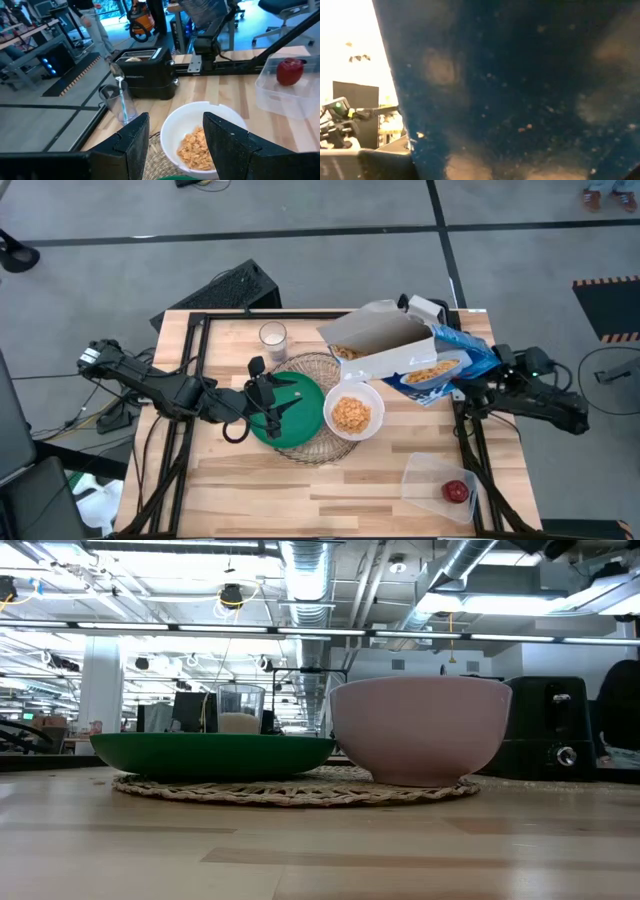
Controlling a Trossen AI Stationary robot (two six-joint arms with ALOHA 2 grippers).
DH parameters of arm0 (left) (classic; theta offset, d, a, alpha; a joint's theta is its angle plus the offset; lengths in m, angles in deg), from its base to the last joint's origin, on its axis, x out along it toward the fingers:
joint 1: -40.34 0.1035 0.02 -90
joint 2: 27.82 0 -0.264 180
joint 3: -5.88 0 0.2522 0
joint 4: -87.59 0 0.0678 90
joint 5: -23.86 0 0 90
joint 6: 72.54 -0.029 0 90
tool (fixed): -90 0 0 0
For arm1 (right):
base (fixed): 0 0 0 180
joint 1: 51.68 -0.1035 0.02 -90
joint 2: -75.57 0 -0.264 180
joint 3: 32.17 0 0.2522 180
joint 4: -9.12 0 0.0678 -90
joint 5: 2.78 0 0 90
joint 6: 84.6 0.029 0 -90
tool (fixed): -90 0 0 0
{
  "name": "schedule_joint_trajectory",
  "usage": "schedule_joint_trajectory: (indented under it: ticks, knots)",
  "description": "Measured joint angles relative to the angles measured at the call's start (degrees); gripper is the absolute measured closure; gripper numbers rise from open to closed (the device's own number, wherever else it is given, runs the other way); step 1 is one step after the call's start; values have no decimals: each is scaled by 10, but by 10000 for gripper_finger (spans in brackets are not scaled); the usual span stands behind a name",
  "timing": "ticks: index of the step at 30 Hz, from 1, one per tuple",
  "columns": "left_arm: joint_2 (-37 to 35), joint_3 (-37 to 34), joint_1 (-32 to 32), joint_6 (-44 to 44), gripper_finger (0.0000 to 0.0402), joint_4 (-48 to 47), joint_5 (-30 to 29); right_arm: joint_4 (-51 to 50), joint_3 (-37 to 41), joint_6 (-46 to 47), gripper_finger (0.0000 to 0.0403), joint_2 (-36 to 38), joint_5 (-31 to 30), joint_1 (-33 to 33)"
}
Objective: Arrange a breakfast setting
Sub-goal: Pour the cereal into the white bowl
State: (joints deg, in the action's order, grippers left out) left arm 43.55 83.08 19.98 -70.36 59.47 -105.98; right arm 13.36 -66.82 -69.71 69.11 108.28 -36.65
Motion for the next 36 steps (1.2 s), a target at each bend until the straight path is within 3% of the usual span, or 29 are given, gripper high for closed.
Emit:
schedule_joint_trajectory:
  ticks: [7,14,19,27,31,36]
  knots:
    - [0,0,0,-20,194,24,1,121,38,-5,91,-78,0,0]
    - [0,0,0,-19,85,54,-6,224,45,-12,91,-168,0,0]
    - [0,0,1,-12,12,54,-61,303,45,-13,91,-233,2,0]
    - [0,0,1,19,21,44,-61,422,45,-13,91,-332,13,-2]
    - [1,0,4,32,21,38,7,493,45,-19,91,-389,13,-15]
    - [38,0,19,1,21,115,1,584,45,-43,91,-463,16,-40]
